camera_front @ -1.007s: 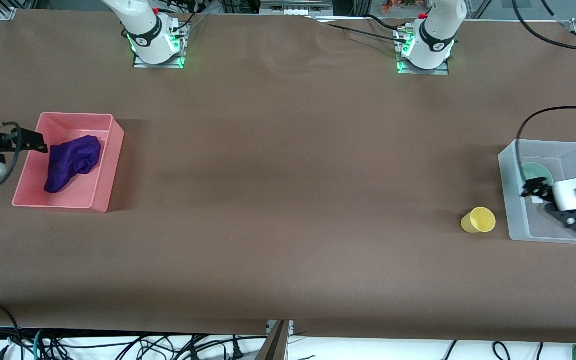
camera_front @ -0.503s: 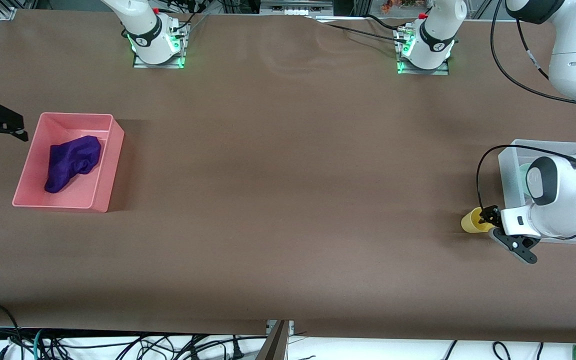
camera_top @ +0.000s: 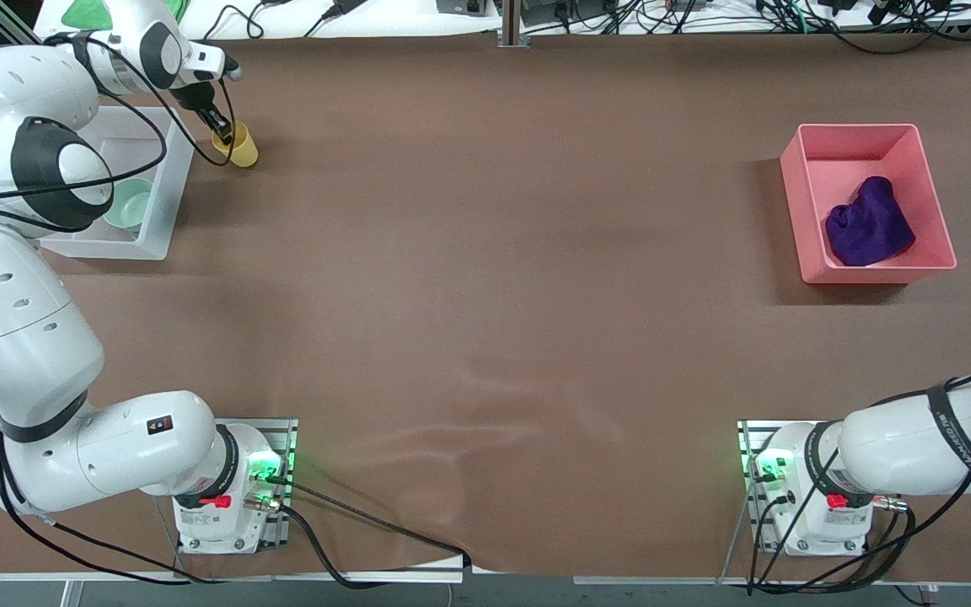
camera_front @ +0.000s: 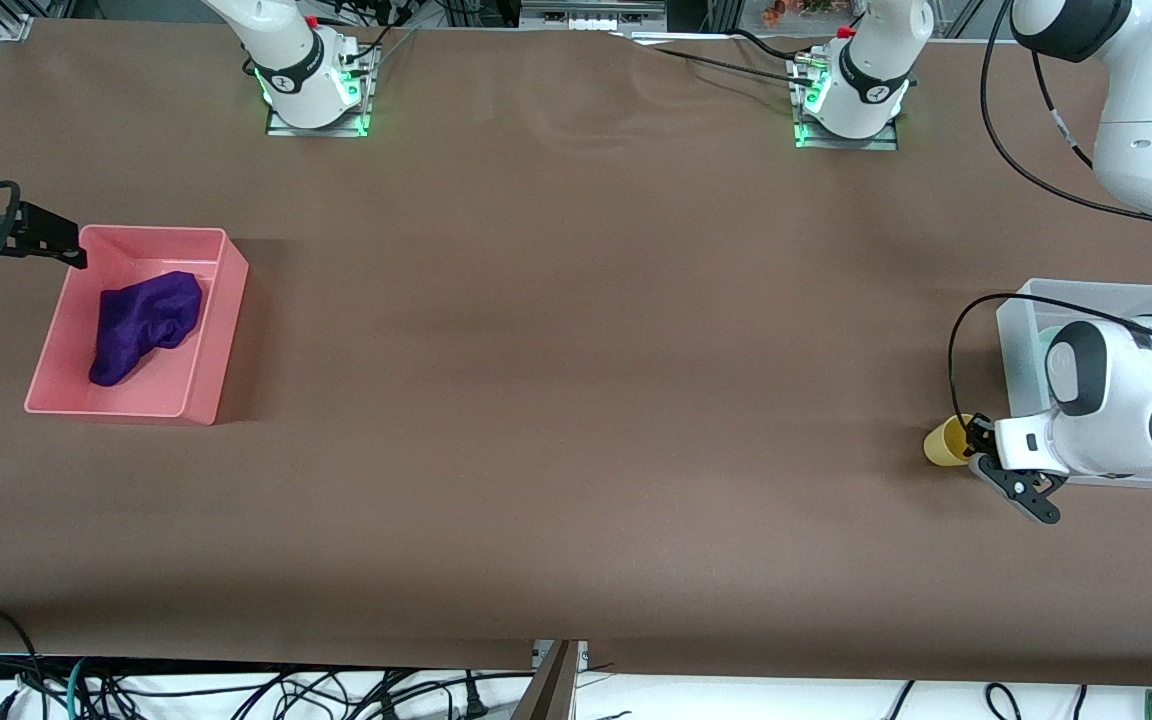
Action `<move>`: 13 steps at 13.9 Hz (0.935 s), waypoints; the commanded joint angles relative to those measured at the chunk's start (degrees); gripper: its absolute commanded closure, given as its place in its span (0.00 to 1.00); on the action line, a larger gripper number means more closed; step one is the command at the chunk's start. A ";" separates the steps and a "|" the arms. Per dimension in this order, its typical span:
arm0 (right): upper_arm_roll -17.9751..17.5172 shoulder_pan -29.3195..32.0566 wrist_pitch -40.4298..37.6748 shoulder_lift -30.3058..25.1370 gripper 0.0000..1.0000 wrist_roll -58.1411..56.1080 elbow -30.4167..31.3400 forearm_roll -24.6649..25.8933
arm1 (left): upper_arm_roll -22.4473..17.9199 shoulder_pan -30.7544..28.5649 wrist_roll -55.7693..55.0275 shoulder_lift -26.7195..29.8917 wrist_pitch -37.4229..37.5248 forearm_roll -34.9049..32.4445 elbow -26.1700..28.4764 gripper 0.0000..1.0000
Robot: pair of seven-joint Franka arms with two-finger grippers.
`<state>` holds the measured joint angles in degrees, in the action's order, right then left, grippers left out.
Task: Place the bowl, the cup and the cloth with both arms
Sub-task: 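Lift the yellow cup over the clear bin with the left gripper, then lower the cup onto the green bowl and open the left gripper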
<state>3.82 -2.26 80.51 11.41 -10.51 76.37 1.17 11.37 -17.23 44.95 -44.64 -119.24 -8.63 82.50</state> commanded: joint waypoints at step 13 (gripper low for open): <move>-0.13 0.85 -1.67 0.45 0.00 4.35 0.97 -1.60 | -0.21 -15.18 14.99 15.63 11.60 -11.67 13.89 1.00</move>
<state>3.94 -1.86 79.30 12.06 -6.74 77.58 0.25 9.81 -29.86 59.06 -30.19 -103.11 -19.62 90.22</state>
